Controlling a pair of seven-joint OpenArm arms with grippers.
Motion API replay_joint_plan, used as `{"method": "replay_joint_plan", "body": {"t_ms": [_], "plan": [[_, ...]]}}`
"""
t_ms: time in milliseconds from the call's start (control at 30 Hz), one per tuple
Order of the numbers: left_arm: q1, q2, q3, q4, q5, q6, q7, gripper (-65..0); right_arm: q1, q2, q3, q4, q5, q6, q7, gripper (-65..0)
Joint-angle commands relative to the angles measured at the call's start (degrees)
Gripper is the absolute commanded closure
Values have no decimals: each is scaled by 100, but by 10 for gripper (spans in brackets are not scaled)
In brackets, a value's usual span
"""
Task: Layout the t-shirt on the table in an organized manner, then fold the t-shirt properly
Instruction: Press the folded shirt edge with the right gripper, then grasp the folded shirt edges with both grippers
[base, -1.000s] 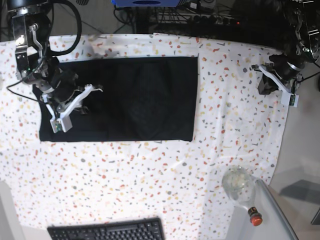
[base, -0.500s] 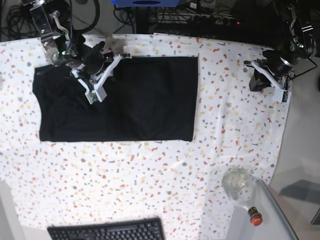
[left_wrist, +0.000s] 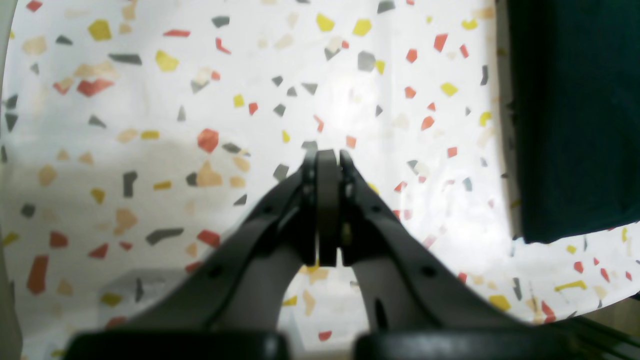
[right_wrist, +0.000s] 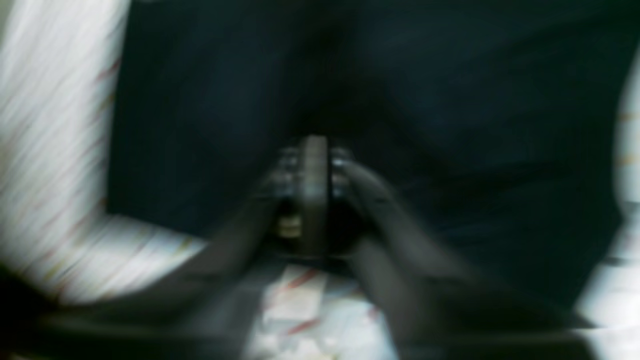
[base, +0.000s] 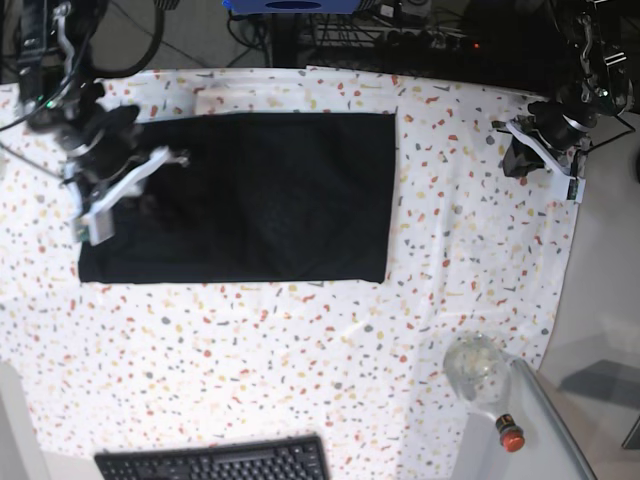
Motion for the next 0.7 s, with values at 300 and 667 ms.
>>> {"method": "replay_joint_plan", "body": {"t_ms": [300,667], "plan": [[-272,325,335,69,1012,-28,-138,0,1844,305,2497,-2370,1013,2386,-1250,-584],[-677,914,1091,-749,1917,-19,-771,0,2353,1070,2435,-4797,776,2501,-916,-584]]}}
